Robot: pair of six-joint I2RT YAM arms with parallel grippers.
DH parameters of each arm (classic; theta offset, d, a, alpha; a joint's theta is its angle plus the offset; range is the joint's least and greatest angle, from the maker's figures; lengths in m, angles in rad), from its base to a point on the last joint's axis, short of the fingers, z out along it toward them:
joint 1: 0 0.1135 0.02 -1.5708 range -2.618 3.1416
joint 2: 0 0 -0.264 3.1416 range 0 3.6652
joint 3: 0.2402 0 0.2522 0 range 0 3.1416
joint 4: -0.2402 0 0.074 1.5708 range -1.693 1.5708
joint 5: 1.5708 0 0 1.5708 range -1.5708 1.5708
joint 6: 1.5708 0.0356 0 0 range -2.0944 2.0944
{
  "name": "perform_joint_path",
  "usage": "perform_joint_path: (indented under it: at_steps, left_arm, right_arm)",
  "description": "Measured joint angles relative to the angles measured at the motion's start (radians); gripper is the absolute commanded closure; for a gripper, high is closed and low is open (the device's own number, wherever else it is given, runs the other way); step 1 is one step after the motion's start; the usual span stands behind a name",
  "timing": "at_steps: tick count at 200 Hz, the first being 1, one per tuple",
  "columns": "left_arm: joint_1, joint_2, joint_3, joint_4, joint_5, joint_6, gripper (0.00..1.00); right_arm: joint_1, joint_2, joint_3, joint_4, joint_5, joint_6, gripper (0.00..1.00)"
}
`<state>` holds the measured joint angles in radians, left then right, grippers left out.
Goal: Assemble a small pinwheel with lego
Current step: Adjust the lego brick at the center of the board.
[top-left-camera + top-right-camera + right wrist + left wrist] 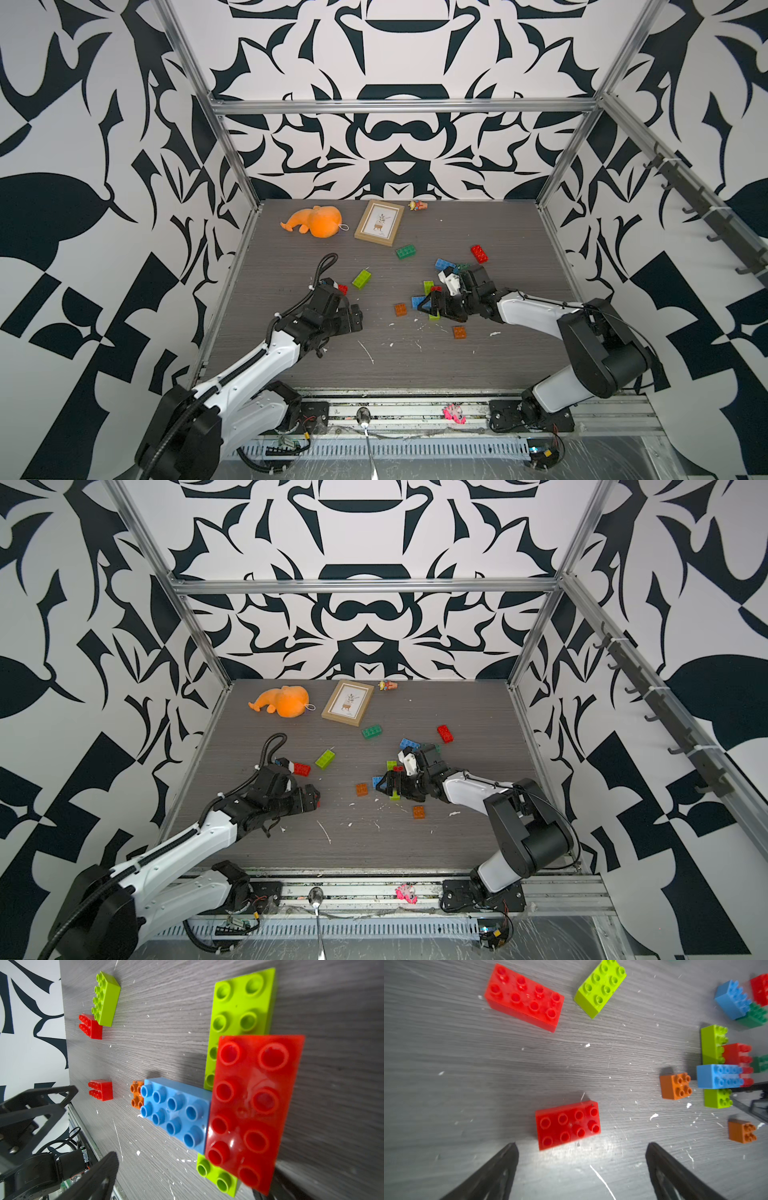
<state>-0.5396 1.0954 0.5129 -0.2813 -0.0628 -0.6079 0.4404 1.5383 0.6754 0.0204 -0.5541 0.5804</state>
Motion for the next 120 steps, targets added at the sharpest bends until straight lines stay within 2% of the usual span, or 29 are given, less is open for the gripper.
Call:
perform_joint_path:
  at_steps: [50, 94, 120]
  left_arm:
    - [0.072, 0.241, 0.045, 0.153, 0.101, 0.070, 0.01]
    - [0.076, 0.275, 0.050, 0.219, 0.159, 0.082, 0.03]
    - [0.076, 0.233, 0.006, 0.242, 0.185, 0.062, 0.06]
  right_arm:
    - [-0.046, -0.130, -0.038, -0.005, 0.032, 0.000, 0.01]
    - [-0.055, -0.171, -0.046, -0.009, 0.048, 0.000, 0.01]
    - [-0.055, -0.172, -0.048, -0.016, 0.050, 0.000, 0.01]
